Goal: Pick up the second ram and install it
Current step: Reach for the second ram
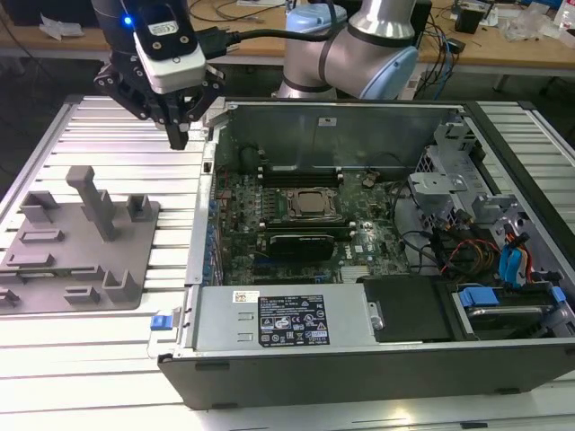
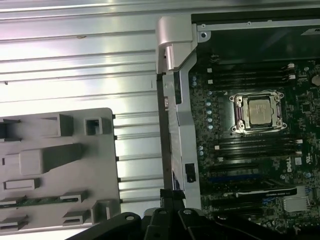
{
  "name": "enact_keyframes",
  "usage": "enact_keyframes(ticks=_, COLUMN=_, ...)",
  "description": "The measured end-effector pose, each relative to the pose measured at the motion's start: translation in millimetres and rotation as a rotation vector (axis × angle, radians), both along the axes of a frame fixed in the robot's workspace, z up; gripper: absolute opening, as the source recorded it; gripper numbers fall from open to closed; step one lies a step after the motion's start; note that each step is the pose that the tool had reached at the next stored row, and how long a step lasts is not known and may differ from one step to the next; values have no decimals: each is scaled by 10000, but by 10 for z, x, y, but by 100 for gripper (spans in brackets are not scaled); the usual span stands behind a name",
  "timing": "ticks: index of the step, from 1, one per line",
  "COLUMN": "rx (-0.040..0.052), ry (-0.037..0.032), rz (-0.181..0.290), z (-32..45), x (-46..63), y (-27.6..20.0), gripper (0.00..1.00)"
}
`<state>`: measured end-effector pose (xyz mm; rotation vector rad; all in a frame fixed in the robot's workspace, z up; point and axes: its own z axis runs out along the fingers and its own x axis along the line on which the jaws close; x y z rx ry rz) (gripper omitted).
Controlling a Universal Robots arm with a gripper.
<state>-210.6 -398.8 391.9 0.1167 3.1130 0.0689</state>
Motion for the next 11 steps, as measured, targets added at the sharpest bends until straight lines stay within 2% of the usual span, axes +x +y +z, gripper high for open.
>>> enact_keyframes(ticks=8, rx=0, ry=-13, rz=1, z=-4, x=-214, y=0, gripper=8)
enact_keyframes(ticks=9, rx=0, ry=-22, rz=0, z=-6, x=-278, y=0, gripper=8)
enact_keyframes(ticks=11, rx=0, ry=-29, rz=1, z=-7, x=-326, y=0, gripper=8)
